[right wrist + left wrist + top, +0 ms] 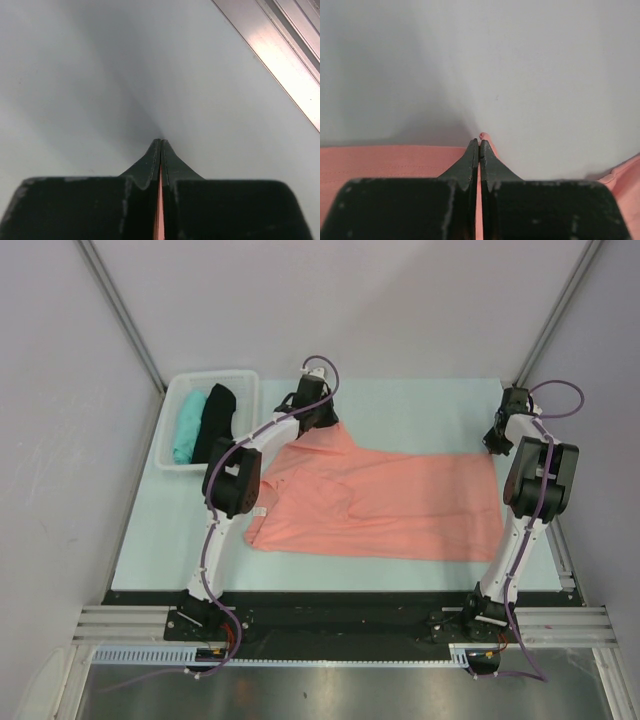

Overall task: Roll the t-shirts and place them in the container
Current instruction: Fold the T-shirt at the center of the board.

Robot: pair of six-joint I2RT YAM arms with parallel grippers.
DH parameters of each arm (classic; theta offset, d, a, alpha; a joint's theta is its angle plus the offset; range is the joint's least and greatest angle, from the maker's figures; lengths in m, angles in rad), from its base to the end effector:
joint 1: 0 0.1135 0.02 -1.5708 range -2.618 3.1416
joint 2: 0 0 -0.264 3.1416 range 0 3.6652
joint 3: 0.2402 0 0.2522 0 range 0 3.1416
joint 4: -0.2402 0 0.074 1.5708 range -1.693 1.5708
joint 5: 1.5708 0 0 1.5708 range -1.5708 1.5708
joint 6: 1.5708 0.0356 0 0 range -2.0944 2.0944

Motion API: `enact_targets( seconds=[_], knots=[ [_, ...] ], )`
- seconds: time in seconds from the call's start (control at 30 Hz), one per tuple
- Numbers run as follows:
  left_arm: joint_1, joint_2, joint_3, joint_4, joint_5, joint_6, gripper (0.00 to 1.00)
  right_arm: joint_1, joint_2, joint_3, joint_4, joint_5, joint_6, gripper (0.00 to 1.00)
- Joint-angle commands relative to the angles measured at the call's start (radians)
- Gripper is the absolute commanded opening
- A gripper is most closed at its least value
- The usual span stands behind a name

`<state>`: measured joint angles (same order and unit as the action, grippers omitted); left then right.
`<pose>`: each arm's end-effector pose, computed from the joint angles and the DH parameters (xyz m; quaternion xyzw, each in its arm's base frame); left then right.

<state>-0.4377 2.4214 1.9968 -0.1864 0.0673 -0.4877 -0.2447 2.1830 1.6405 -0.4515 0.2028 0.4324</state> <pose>0.5026 -0.2379 0.1785 -0.0066 0.8867 -0.2327 0.3996 0.4561 -0.1213 0.1632 0.3439 0.8901 -0.0701 0.2908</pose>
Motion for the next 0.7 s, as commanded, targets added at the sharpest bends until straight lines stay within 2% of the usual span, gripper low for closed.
enact_targets(
  seconds=[0.0,0.23,0.67],
  knots=[
    [0.007,-0.108,-0.001,0.028,0.016,0.024,0.0,0.004,-0.009,0.021,-0.042,0.001,-0.004,0.0],
    [0.007,-0.229,-0.088,0.051,0.012,0.023,0.0,0.002,-0.118,0.005,-0.036,0.007,0.003,0.0],
    [0.002,-0.43,-0.4,0.125,0.058,-0.034,0.0,0.015,-0.268,-0.1,-0.041,0.012,0.014,0.0]
  ],
)
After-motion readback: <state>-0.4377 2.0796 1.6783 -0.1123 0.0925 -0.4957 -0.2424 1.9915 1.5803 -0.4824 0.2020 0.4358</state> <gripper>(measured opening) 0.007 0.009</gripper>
